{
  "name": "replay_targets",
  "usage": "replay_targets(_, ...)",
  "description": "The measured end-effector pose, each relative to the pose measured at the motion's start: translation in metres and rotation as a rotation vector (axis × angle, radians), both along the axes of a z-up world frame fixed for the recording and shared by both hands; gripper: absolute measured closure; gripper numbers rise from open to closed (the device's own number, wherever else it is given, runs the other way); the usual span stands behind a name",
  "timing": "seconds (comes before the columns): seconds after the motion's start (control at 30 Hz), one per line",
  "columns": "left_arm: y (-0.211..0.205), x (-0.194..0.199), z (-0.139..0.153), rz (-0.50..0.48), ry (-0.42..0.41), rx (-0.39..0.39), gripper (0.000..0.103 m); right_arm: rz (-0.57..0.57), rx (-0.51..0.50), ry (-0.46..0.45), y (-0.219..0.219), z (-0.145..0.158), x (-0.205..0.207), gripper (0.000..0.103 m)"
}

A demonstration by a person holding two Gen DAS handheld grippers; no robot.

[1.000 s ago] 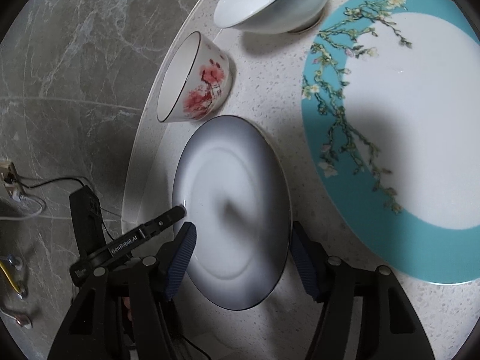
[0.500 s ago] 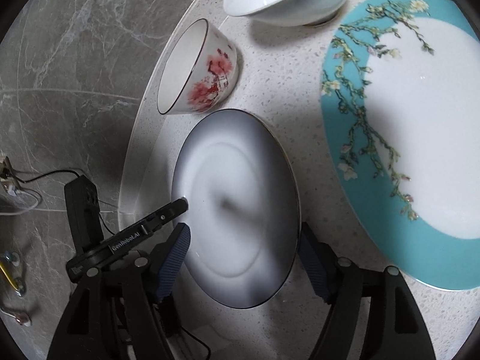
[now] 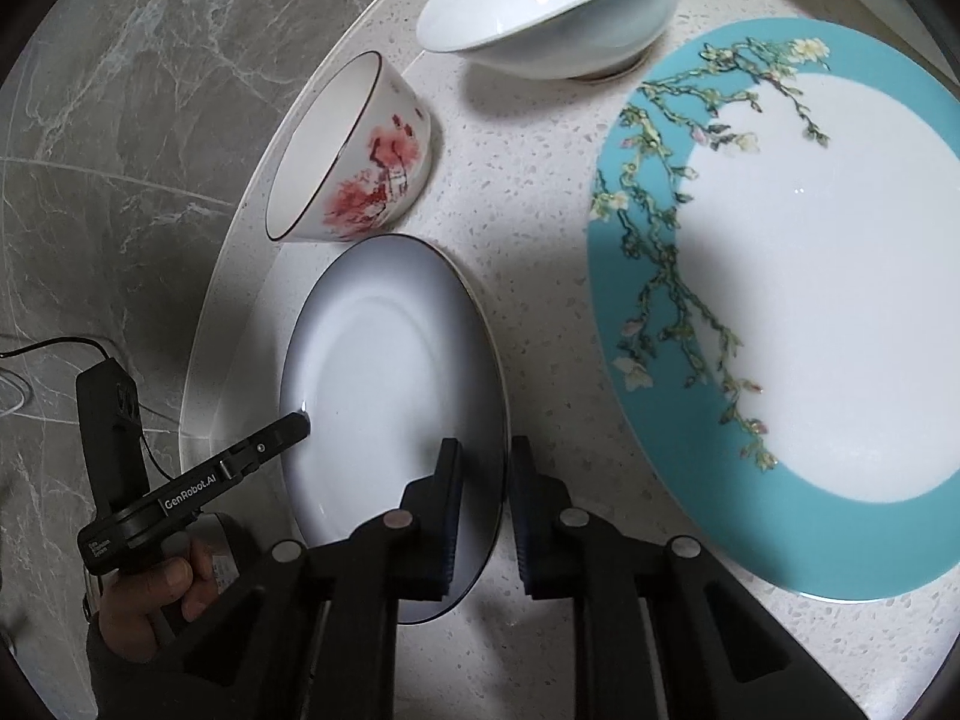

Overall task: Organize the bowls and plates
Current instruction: 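Close both grippers on the grey-rimmed plate's rim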

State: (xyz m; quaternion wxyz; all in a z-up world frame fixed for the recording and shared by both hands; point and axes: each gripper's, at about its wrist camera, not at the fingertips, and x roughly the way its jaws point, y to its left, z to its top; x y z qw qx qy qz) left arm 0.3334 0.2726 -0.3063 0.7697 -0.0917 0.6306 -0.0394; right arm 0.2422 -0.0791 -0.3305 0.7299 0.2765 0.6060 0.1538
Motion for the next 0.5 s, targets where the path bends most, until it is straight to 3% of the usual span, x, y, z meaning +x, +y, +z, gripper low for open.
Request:
replay_targets(0.27,-0.003,-0.016,0.005,0.018,-0.001,0.002,0.075,0.006,-0.028,-0.008,0.003,0.005,0.002,0.085)
replay_targets(0.5,-0.011,-0.043,0.027,0.020,-0.045,0.012,0.076,0.030,-0.034,-0.027,0.009,0.018,-0.007,0.084)
